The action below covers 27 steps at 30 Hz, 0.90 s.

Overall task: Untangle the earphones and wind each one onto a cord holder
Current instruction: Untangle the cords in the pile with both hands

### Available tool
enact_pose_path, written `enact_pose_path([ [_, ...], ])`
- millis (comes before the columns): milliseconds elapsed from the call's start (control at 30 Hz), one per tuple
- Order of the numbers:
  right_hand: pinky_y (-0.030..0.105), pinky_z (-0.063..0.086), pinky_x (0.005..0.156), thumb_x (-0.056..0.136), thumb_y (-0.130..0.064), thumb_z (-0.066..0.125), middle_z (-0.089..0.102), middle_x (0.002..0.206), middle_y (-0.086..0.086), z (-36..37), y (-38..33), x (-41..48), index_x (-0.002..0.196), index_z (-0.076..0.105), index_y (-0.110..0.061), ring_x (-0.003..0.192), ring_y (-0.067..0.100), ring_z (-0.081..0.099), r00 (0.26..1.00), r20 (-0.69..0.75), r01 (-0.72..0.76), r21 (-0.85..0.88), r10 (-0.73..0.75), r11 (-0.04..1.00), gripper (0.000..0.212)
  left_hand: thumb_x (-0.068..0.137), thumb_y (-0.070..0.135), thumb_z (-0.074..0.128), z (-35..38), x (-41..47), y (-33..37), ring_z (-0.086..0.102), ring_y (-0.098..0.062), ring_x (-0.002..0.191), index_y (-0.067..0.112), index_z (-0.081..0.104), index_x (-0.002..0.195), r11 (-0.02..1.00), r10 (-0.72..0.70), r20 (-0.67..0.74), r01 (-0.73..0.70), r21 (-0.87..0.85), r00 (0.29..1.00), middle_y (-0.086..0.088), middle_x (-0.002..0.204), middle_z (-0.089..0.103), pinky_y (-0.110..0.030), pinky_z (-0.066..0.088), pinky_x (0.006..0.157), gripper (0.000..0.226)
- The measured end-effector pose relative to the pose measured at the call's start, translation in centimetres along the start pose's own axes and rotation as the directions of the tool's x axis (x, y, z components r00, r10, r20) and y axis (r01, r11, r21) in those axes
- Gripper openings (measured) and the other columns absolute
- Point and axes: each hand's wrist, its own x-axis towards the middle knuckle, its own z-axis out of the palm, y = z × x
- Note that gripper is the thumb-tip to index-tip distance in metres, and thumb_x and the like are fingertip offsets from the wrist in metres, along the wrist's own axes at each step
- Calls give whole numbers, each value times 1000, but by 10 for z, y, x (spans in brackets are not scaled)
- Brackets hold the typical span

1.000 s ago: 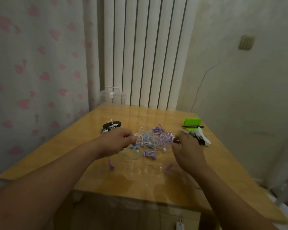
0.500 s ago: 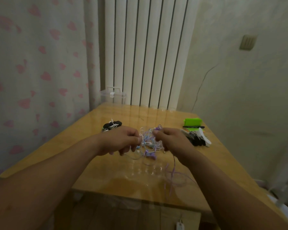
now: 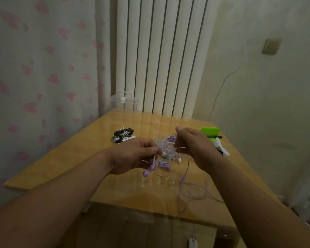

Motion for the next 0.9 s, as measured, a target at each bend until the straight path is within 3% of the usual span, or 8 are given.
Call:
enact_pose_path([
  [100,35,58,71,105,-36,59,64,74,4,-3,-3,-3,88,64,-8,71,18,68,1000,-7,1,72,0,997,33,103,12,59,4,-2,-5,60,-27,85,-3,65,118,997,65,-42,-67,-41,997,-17,98,66,-29,58,63,22],
  [200,33,58,66,105,-35,59,64,74,5,-4,-3,-8,90,63,-6,69,19,68,1000,20,-6,93,5,996,32,103,10,57,11,-5,-8,65,-20,81,-1,67,114,992,122,-89,-125,-30,989,-14,94,70,-25,54,58,18],
  [400,31,58,61,106,-32,57,68,74,6,-1,8,-11,92,64,-6,67,20,68,1000,10,-22,60,21,998,30,105,12,55,20,-9,-7,74,-25,84,-6,67,116,990,137,-96,-140,-27,986,-21,102,75,-35,62,72,24],
  [533,31,49,58,107,-33,56,69,79,6,1,14,-12,97,65,-7,65,18,63,1000,-6,-10,-21,9,1000,30,105,8,56,25,-10,-4,74,-28,69,-8,60,108,988,150,-102,-152,-11,983,-30,96,72,-36,61,62,17],
  [633,31,54,74,106,-34,58,73,100,1,5,19,-12,111,64,-14,89,16,69,996,-41,68,-203,-78,977,22,104,9,56,25,-10,-1,73,-29,64,-8,57,108,986,166,-118,-165,18,979,-33,94,70,-37,61,60,17],
  [733,13,42,90,103,-25,60,60,129,-15,6,22,-19,133,58,-28,117,-1,56,949,2,280,-463,-315,841,31,102,11,59,26,-7,-3,71,-29,64,-7,59,109,986,164,-162,-163,20,973,-32,94,68,-39,62,63,19],
  [800,9,38,94,102,-20,59,58,133,-20,8,20,-27,135,57,-33,124,-7,51,921,132,384,-478,-367,790,35,100,13,62,26,-2,-6,67,-27,64,-2,62,105,985,171,-198,-172,11,965,-25,89,66,-43,61,67,16],
  [900,20,49,97,103,-21,62,68,119,-17,9,24,-29,122,65,-29,116,-1,61,899,271,435,-461,-344,774,21,101,18,63,24,2,-10,66,-27,65,3,66,98,984,160,-196,-172,-47,968,-21,83,64,-41,60,68,15],
])
